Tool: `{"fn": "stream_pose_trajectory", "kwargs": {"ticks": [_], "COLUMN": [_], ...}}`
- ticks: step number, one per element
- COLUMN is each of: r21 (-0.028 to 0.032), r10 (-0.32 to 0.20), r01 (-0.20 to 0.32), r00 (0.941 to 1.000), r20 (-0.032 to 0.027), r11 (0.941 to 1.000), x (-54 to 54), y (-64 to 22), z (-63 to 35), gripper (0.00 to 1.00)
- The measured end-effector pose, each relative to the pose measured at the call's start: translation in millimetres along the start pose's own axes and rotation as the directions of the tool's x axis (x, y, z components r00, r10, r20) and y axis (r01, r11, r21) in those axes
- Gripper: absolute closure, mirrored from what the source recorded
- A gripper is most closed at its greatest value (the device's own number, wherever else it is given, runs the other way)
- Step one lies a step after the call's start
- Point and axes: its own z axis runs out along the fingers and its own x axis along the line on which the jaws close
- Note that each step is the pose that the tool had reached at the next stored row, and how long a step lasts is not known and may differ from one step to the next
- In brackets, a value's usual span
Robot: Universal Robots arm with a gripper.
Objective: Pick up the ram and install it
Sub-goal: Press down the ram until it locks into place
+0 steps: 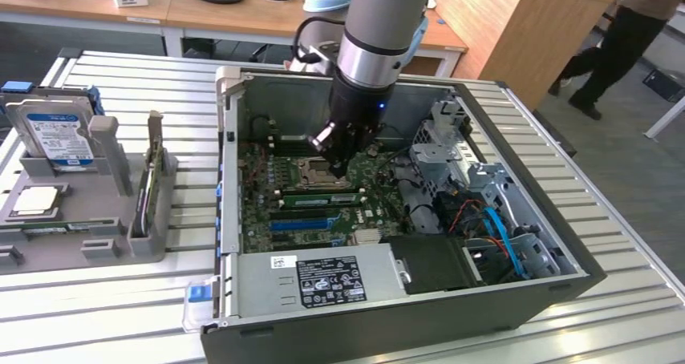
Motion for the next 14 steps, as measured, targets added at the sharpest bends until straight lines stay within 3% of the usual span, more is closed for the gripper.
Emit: {"fn": "stream_pose_trajectory", "kwargs": {"ticks": [7, 10, 14], "r21": [0.0000, -0.0001, -0.0002], "r10": [0.105, 0.151, 0.215], "r01": [-0.105, -0.151, -0.215], "r00": [0.9944, 0.9886, 0.9766], "r20": [0.0014, 0.0020, 0.0028], "r11": [0.9944, 0.9886, 0.9766], "x": [0.0, 0.0, 0.0], "y": [0.0, 0.0, 0.0], "z": [0.0, 0.0, 0.0], "gripper": [0.89, 0.89, 0.89]}}
